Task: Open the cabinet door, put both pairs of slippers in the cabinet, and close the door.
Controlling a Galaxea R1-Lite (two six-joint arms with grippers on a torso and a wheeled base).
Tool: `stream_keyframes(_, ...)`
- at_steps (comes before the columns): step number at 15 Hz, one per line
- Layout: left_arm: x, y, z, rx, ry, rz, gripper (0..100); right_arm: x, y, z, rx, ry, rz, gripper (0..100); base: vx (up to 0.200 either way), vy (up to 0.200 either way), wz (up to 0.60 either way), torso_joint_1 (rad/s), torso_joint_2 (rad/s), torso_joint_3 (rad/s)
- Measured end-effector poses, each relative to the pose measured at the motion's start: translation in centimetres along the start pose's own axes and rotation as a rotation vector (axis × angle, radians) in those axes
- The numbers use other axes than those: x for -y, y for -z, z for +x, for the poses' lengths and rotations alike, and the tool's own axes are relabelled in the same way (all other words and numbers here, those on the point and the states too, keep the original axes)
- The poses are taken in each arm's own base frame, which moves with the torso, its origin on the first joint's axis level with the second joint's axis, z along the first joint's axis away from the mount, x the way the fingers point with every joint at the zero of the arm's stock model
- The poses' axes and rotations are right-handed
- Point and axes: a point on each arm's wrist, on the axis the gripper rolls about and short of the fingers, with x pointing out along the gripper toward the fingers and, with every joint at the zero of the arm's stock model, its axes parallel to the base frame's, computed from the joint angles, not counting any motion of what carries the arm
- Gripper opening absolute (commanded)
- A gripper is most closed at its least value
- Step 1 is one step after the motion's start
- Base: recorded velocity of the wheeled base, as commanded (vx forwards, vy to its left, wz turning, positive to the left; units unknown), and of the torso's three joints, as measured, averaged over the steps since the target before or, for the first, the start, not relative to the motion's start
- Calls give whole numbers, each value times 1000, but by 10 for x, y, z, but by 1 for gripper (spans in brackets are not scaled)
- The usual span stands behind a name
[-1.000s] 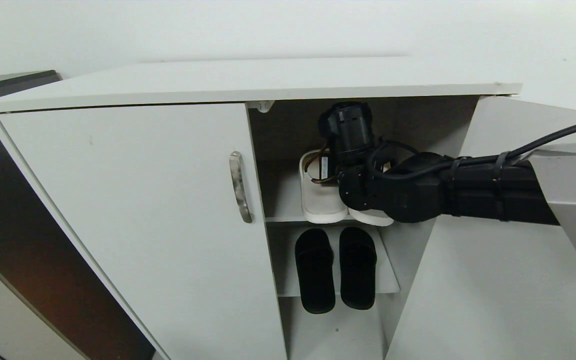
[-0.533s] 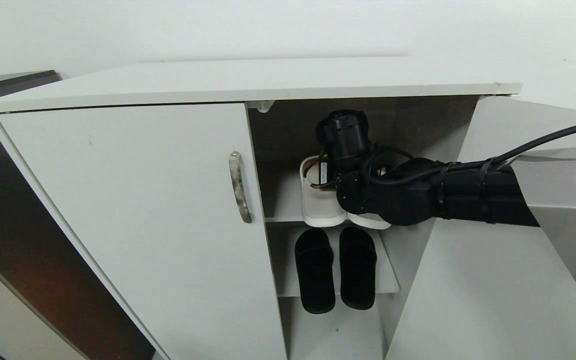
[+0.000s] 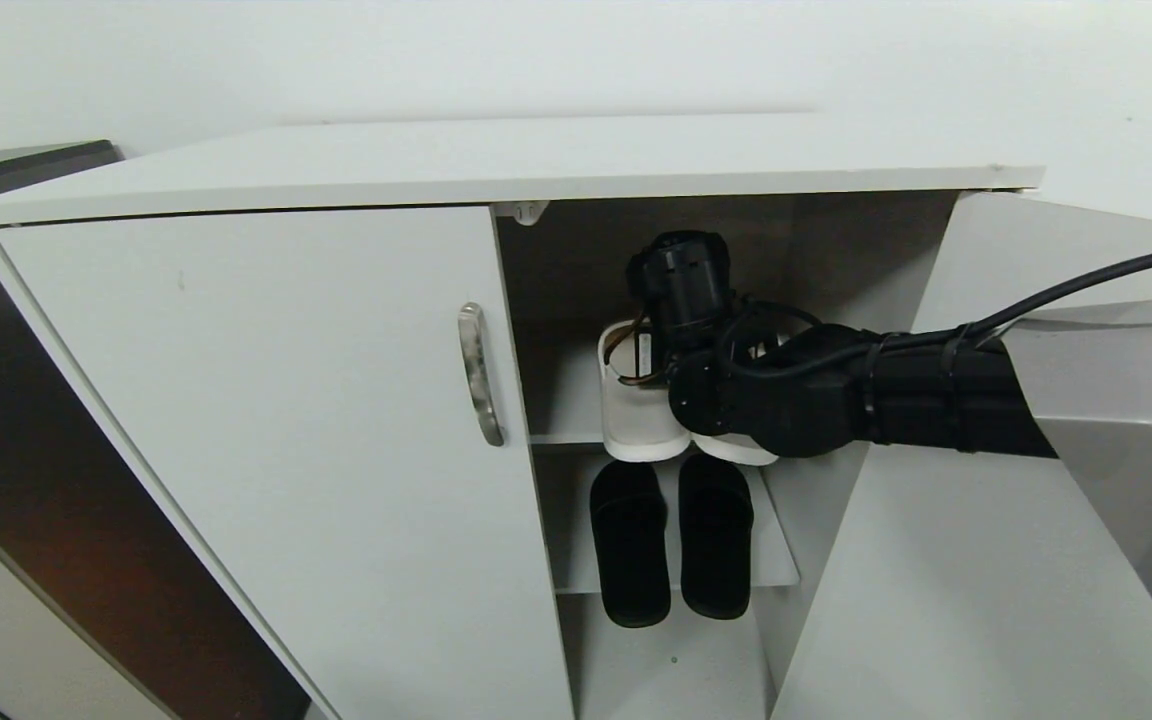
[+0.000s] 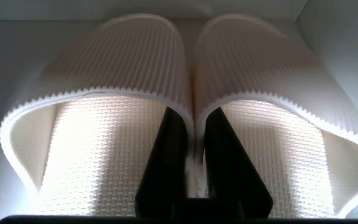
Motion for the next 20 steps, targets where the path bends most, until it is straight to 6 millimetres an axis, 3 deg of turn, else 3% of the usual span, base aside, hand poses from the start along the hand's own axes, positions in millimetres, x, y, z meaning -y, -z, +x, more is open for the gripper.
stream_keyframes(5, 0, 0, 0, 0, 0, 0, 0, 2, 3, -5, -22, 0, -25, 100, 0, 0, 0, 0, 0, 0)
stream_keyframes(13, 0, 0, 0, 0, -1, 0, 0, 9, 17, -64, -49, -69, -78, 100, 0, 0, 0, 0, 0, 0)
stream_keyframes(14, 0, 0, 0, 0, -1, 0, 0, 11, 22, -73, -55, -85, -89, 0, 0, 0, 0, 0, 0, 0)
stream_keyframes(20, 0, 0, 0, 0, 1, 1, 0, 38, 41, -131, -53, -187, -104, 0, 0, 0, 0, 0, 0, 0)
